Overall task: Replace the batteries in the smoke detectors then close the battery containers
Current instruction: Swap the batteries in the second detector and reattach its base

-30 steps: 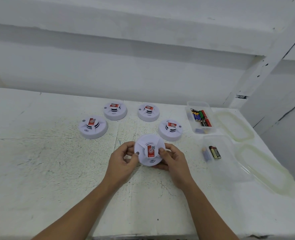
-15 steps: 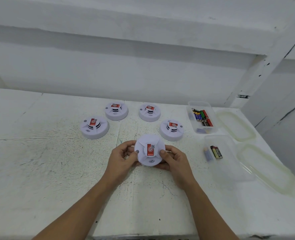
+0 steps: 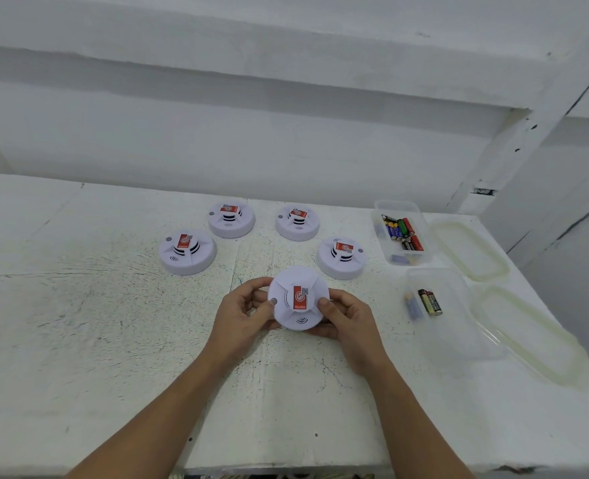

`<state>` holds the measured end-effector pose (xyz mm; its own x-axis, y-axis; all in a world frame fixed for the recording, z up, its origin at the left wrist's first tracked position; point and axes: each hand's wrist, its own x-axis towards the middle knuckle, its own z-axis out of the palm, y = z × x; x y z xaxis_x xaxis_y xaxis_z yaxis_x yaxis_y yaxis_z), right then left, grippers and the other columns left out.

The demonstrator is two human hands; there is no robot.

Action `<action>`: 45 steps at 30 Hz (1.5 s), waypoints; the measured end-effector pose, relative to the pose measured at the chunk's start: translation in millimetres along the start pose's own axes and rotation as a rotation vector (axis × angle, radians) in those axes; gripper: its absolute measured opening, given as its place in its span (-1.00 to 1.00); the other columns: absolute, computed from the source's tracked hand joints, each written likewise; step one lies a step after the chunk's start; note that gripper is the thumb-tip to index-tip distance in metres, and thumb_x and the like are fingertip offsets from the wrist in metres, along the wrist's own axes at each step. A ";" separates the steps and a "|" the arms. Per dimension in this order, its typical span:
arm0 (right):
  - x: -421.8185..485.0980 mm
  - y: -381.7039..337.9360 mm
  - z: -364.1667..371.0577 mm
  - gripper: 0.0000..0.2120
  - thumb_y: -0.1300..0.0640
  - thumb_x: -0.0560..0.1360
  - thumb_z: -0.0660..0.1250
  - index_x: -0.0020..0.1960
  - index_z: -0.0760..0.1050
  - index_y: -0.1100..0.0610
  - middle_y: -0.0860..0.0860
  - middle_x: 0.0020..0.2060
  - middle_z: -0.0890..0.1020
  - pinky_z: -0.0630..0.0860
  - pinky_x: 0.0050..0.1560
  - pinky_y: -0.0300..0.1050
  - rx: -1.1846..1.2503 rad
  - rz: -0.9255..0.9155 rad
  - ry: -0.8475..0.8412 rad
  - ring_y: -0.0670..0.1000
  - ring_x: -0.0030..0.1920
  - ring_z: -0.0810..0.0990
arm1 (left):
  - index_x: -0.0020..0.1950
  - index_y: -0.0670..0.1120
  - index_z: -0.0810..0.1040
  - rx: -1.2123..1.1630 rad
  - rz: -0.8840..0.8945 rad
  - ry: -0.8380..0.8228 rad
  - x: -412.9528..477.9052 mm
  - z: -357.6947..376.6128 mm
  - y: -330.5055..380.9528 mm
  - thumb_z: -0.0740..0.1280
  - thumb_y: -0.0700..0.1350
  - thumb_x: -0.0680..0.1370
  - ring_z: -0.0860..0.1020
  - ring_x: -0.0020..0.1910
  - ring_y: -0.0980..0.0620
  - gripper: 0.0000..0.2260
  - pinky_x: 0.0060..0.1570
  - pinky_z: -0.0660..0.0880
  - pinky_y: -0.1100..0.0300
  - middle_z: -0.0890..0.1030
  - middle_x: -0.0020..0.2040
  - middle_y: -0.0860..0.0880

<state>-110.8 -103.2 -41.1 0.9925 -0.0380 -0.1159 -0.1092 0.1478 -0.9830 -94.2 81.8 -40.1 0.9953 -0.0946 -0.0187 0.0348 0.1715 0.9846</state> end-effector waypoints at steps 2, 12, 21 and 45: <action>-0.1 -0.1 0.0 -0.83 0.21 0.54 0.30 0.10 0.57 0.18 0.15 -0.05 0.70 0.64 -0.10 -0.01 -0.002 -0.002 -0.001 0.13 -0.03 0.69 | 0.10 -0.10 0.58 -0.004 0.000 -0.004 -0.1 -0.2 -0.2 0.27 -0.41 0.52 0.58 -0.09 -0.15 -0.72 -0.23 0.61 0.07 0.56 -0.15 -0.22; 0.5 2.4 -1.0 -0.79 0.20 0.54 0.30 0.14 0.56 0.24 0.16 -0.05 0.70 0.63 -0.04 0.11 -0.016 -0.001 0.000 0.16 -0.01 0.68 | 0.13 -0.16 0.57 0.022 0.013 0.003 1.9 -1.5 -3.8 0.28 -0.41 0.51 0.56 -0.10 -0.16 -0.74 -0.23 0.61 0.06 0.53 -0.12 -0.33; -0.6 2.9 -0.8 -0.80 0.19 0.54 0.31 0.13 0.57 0.22 0.15 -0.06 0.70 0.63 -0.06 0.07 -0.031 -0.013 0.004 0.14 -0.02 0.68 | 0.10 -0.08 0.60 0.051 0.018 0.002 4.1 -4.0 -9.2 0.37 -0.29 0.46 0.57 -0.10 -0.27 -0.75 -0.16 0.61 -0.11 0.54 -0.13 -0.33; 0.1 4.3 -1.1 -0.79 0.20 0.54 0.30 0.14 0.56 0.24 0.16 -0.07 0.70 0.63 -0.06 0.12 -0.053 -0.022 0.013 0.15 -0.04 0.69 | 0.10 -0.09 0.58 0.087 0.054 0.010 5.1 -5.3 -11.6 0.30 -0.39 0.51 0.57 -0.08 -0.27 -0.73 -0.20 0.61 0.03 0.54 -0.12 -0.34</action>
<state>-111.3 -103.6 -45.6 0.9939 -0.0532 -0.0961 -0.0909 0.0943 -0.9914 -89.1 84.5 -52.5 0.9965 -0.0771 0.0336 -0.0266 0.0906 0.9955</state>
